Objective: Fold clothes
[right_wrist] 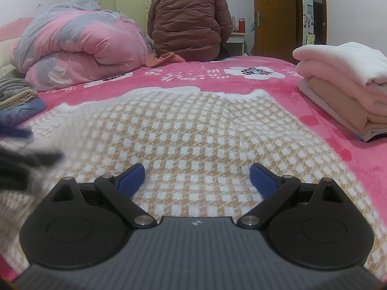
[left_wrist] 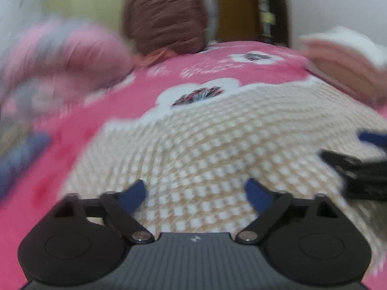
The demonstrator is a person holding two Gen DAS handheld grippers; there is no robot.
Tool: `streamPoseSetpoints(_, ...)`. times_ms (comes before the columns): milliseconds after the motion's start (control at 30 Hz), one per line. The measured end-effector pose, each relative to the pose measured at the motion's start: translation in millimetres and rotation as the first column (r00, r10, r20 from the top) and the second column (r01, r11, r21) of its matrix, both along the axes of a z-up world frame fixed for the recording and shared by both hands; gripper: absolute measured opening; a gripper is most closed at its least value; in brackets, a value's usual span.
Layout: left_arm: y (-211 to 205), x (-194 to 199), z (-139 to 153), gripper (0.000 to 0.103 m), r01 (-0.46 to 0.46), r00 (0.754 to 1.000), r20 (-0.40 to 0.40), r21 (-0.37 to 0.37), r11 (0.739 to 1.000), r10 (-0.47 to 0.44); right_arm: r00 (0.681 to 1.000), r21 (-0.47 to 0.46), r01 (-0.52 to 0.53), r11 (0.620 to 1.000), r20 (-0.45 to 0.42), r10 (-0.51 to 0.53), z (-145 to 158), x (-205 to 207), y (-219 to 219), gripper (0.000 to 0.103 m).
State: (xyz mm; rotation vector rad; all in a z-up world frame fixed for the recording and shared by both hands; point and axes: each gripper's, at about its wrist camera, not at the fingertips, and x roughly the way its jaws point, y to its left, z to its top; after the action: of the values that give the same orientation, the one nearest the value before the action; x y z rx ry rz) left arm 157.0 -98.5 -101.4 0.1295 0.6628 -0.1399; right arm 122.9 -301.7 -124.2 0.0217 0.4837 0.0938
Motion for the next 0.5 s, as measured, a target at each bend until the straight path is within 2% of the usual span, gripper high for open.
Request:
streamPoseSetpoints(200, 7, -2, -2, 0.099, 0.007, 1.0, 0.014, -0.017, 1.0, -0.007, 1.0, -0.005, -0.004, 1.0, 0.002, 0.004, 7, -3, 1, 0.095)
streamPoseSetpoints(400, 7, -9, -4, 0.099, 0.01, 0.999, 0.039, -0.021, 1.0, -0.01, 0.988, -0.12, -0.095, 0.988, 0.113, 0.109, 54, -5, 31, 0.096)
streamPoseSetpoints(433, 8, -9, -4, 0.099, 0.013, 0.999, 0.041, -0.022, 1.0, -0.012, 0.987, -0.123, -0.107, 0.987, 0.109, 0.12, 56, 1, 35, 0.097)
streamPoseSetpoints(500, 8, -10, -5, 0.099, 0.021, 0.999, 0.043, -0.016, 1.0, -0.02, 0.992, -0.116, -0.122, 0.986, 0.024, 0.125, 39, 25, 40, 0.098)
